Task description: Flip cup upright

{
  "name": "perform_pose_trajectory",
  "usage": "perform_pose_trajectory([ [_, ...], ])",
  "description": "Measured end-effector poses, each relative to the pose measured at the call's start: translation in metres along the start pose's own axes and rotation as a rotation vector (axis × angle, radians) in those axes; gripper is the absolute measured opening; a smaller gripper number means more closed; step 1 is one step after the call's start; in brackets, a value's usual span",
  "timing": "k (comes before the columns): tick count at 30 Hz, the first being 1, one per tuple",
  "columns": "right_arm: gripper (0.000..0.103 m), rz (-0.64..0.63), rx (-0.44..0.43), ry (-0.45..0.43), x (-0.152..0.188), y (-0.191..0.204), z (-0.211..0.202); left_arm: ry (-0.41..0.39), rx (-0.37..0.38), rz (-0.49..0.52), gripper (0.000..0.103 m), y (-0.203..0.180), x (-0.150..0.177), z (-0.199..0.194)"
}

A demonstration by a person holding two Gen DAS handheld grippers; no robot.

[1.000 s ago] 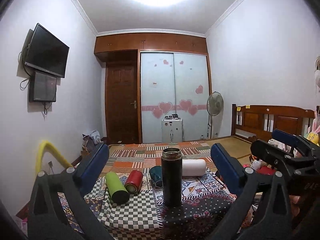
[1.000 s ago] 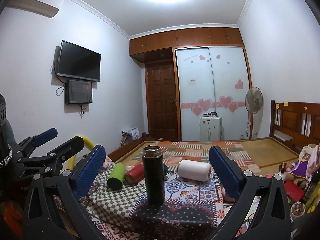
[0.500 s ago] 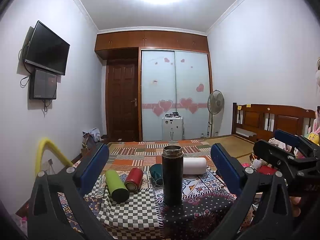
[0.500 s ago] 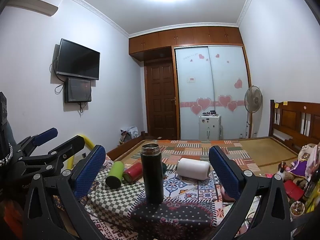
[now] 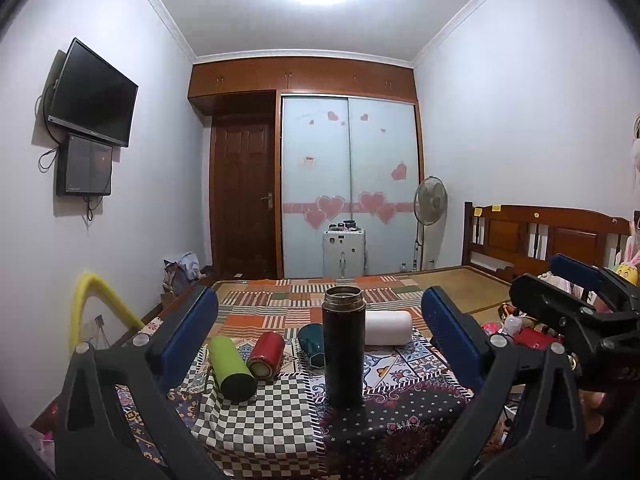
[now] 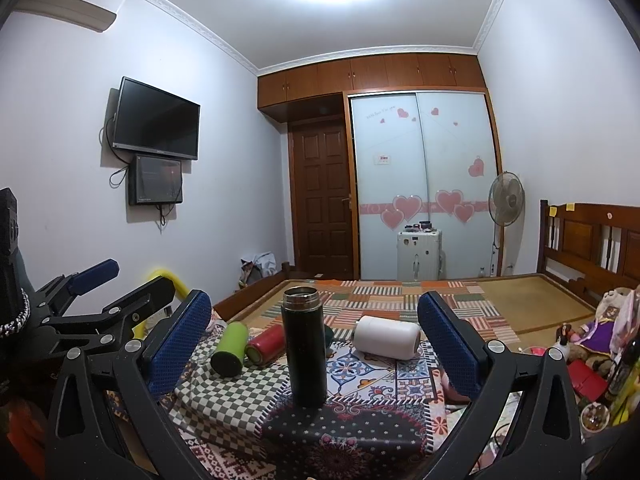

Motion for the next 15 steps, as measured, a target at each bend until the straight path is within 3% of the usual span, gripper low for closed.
perform_pose_trajectory([
  [15, 0.103, -0.001, 0.002, 0.001, -0.0003, -0.0017, -0.0014, 0.024, 0.022, -0.012, 0.103, -0.0023, 0.0047, 0.0043],
])
Point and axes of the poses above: each gripper's, at about its wrist camera, not at the fingertips, and z roughly the way its jaws point, y to its left, x to its underside, the point moved 5 cm from there along z, roughly the way its jaws point, and after that the axes turned 6 degrees about -y, right-handed, at the moved point
